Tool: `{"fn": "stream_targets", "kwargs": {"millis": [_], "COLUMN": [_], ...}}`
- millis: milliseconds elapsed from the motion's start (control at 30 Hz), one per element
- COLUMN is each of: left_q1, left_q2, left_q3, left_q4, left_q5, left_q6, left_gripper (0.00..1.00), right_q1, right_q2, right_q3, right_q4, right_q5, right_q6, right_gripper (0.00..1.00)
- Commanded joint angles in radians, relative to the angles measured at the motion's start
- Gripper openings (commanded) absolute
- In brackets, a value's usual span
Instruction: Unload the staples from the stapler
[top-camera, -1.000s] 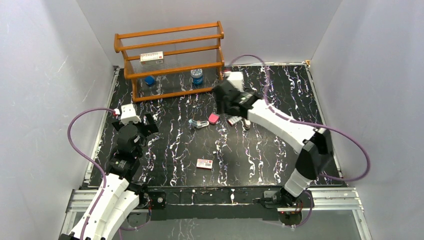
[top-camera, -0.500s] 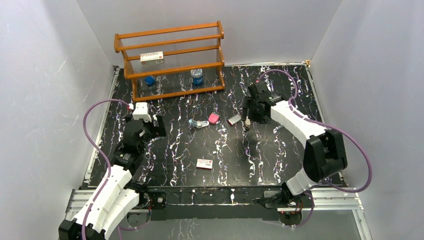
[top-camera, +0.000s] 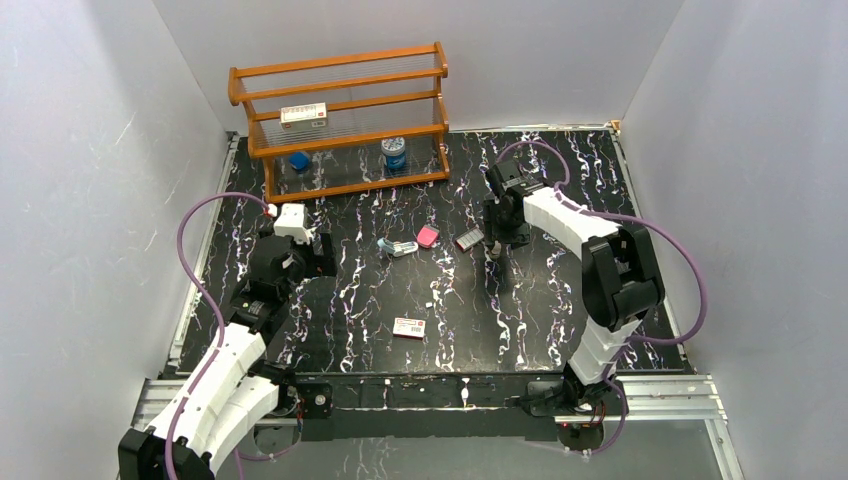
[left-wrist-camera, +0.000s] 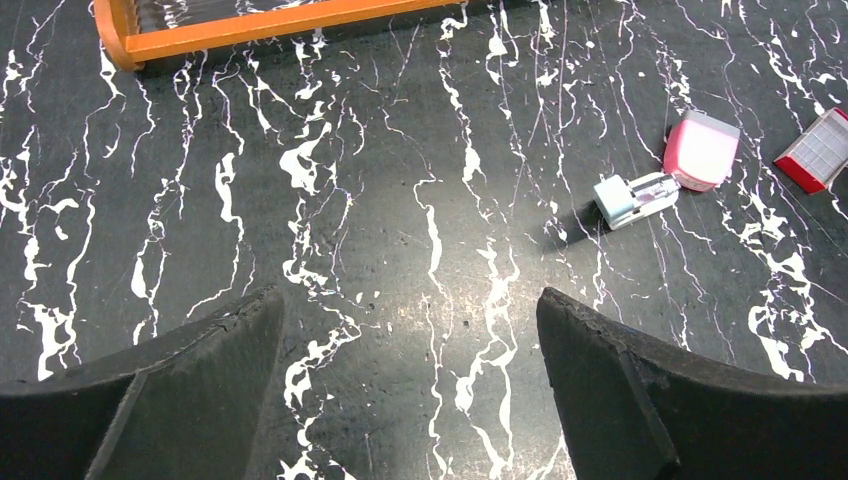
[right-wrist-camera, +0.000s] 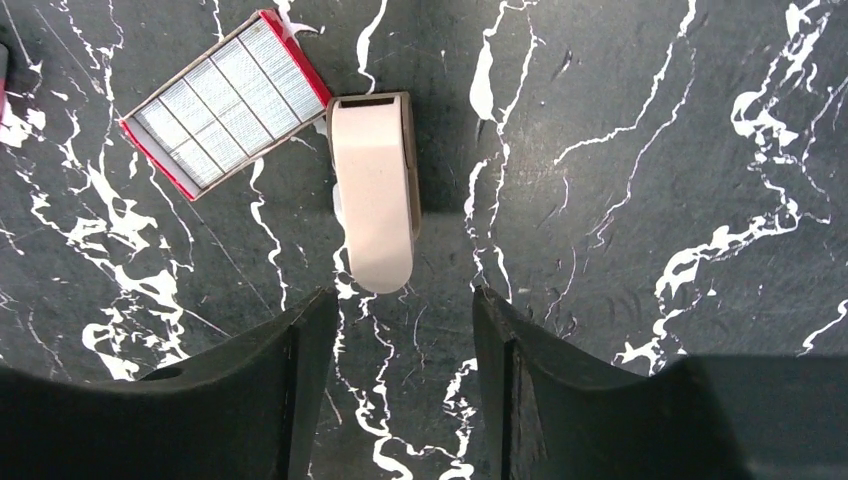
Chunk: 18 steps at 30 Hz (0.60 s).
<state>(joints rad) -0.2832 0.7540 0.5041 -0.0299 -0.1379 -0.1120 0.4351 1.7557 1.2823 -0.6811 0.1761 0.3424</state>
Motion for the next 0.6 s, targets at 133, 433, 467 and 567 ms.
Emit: {"fn": "stream_targets", "kwargs": {"millis": [133,433,467,567], "left_q1": [0.004,0.004,0.004,0.004], "left_q2": [-0.009,-0.001,0.002,0.008], "left_q3": [0.033,0.035,0.036,0.036], "left_q4": [0.005,0.004,0.003,0.004], "left_q5": [0.036,0.032,0.034,0.039], "left_q6": [0.018,0.017,0.018,0.018], "left_gripper": [0.93,0.93,0.93,0.93], "right_q1": [-0.008,-0.008,-0.007,-0.007], "right_q2": [0.053,0.119,0.123,0.111], "right_q3": [0.068,0.11,0.112,0.105], "right_q4": [0.023,0.016,0.012,0.007], "right_q5": [-0.047,-0.037,-0.026,-0.008], "right_q6": [-0.079,-0.084,-0.083,-0.085], "right_gripper": [0.59,0.53,0.52,0.41]}}
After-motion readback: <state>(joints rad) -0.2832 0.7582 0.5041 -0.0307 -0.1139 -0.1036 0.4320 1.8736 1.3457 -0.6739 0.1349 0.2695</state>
